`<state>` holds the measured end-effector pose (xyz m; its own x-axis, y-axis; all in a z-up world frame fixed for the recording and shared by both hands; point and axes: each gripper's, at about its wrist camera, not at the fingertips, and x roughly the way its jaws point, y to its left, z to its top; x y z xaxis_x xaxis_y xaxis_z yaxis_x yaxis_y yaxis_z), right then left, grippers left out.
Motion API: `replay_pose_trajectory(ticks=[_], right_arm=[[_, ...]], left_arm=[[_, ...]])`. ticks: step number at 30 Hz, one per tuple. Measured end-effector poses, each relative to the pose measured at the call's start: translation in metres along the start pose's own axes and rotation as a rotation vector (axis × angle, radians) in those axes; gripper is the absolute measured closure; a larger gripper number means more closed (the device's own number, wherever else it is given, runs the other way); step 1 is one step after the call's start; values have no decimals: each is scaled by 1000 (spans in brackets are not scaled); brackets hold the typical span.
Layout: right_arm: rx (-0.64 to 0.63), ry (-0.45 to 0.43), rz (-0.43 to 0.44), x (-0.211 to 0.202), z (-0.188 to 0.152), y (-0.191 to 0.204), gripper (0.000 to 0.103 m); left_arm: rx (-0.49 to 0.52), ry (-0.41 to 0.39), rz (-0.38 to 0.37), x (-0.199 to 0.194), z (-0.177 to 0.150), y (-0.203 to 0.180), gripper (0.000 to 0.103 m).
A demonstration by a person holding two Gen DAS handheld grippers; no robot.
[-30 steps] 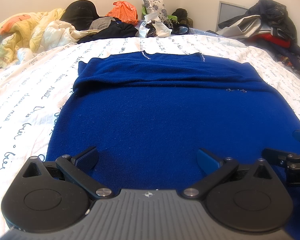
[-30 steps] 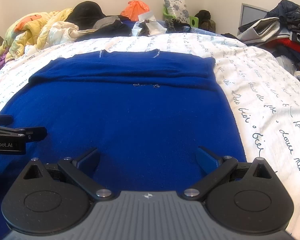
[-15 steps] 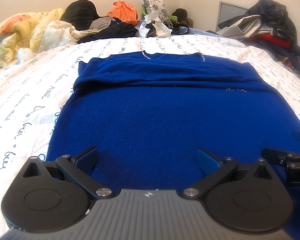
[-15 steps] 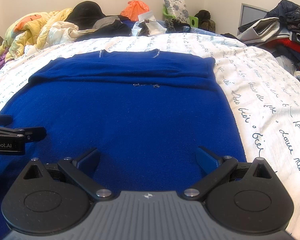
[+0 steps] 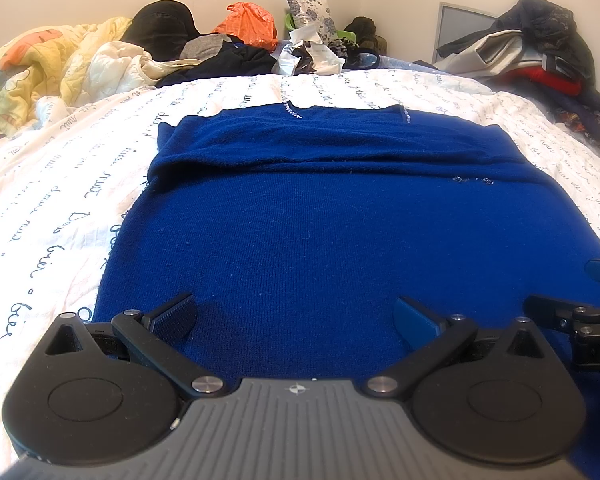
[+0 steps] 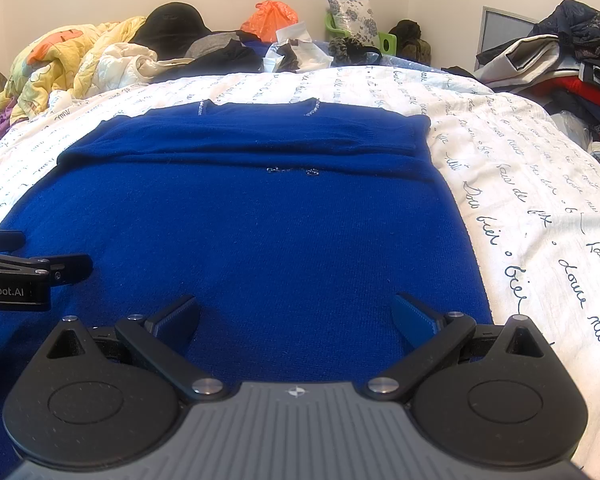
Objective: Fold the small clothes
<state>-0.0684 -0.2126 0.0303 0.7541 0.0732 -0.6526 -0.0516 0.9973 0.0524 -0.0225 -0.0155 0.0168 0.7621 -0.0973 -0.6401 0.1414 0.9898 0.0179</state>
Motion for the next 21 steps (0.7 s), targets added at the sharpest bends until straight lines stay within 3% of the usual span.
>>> replay_pose_trajectory(ticks=[12, 21], right_arm=[[0, 0, 1, 0, 0, 0, 0], [-1, -1, 1, 0, 0, 0, 0]], left_arm=[[8, 4, 6, -3, -1, 0, 0], [21, 24, 3, -42, -31, 3, 0]])
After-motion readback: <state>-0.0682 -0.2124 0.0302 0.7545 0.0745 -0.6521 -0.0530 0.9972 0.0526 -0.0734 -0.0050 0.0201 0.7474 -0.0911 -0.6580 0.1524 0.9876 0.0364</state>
